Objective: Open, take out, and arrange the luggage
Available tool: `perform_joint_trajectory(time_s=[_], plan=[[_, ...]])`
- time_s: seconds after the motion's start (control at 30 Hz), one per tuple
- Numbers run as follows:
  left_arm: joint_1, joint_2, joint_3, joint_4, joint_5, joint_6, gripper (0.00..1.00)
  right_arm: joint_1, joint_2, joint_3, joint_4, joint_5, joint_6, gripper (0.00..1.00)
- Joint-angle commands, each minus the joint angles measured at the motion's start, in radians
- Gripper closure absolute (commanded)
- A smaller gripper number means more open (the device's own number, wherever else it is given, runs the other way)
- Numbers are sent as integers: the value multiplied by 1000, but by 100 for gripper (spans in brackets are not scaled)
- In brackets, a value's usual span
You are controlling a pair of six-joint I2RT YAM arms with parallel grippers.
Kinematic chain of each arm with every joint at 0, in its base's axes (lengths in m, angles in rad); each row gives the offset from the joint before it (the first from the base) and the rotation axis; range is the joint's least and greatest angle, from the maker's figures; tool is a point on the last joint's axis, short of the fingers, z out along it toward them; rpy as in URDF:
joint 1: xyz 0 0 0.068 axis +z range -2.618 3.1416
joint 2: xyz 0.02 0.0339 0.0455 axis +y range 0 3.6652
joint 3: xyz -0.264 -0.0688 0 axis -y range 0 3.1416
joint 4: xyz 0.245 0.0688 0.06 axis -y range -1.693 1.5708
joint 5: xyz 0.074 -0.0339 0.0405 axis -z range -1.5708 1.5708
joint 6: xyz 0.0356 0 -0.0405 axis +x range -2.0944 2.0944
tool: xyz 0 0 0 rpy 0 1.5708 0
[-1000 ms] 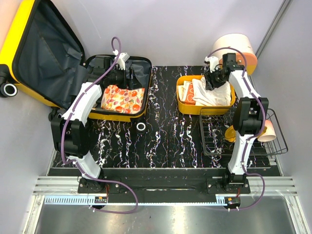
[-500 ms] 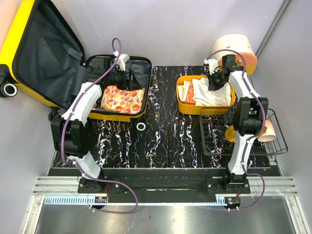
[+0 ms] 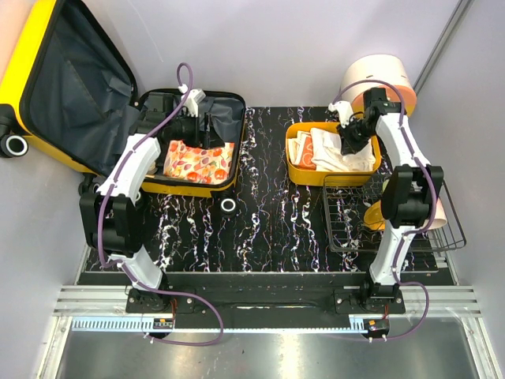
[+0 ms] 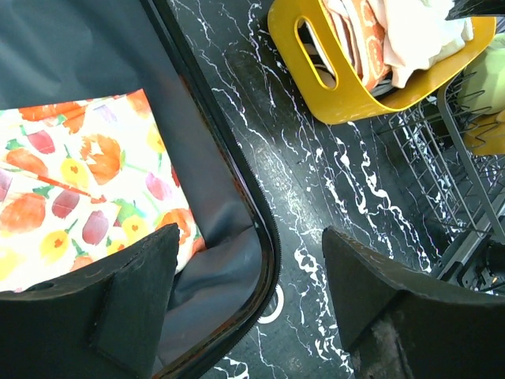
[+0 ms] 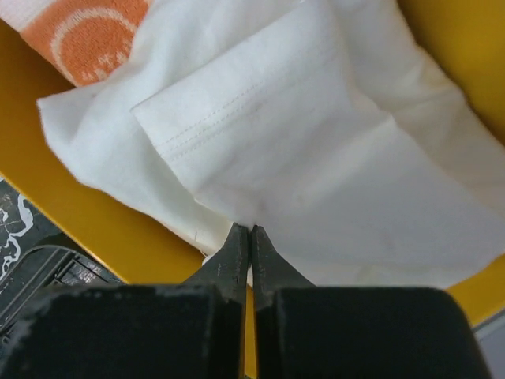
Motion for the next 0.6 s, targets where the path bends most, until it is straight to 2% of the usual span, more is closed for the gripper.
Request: perform_joint_trajectory(time_s=[0.0, 0.03, 0.07, 0.17, 0.2, 0.3, 0.33, 0.4, 0.47, 0.5, 0.53, 0.57], plan=[[30, -47, -20, -1, -8, 20, 23, -2, 97, 6, -62, -17, -22, 100], [36, -47, -28, -2, -14, 17, 23, -2, 127, 3, -32, -11, -7, 100], [44, -47, -31, -9, -21, 18, 23, -2, 140, 3, -22, -7, -1, 88], [70, -49, -38, -27, -38, 34, 22, -3, 166, 34, -24, -6, 18, 73], [88, -49, -41, -33, -41, 35, 21, -3, 163, 48, -30, -8, 21, 58], [120, -49, -43, -61, -43, 58, 18, -2, 122, 109, -39, -20, 62, 42], [145, -50, -48, -65, -49, 63, 18, -2, 94, 129, -38, -34, 88, 32], [175, -52, -52, -75, -64, 89, 17, -2, 68, 199, -32, -58, 120, 23], [199, -49, -55, -84, -75, 112, 16, -3, 31, 244, 13, -115, 192, 10], [220, -38, -54, -91, -75, 120, 16, -5, 13, 236, 54, -170, 247, 7], [229, -30, -45, -99, -75, 130, 16, -6, -28, 211, 205, -171, 415, 4], [235, -21, -35, -125, -72, 159, 16, -6, -44, 168, 252, -178, 451, 0]])
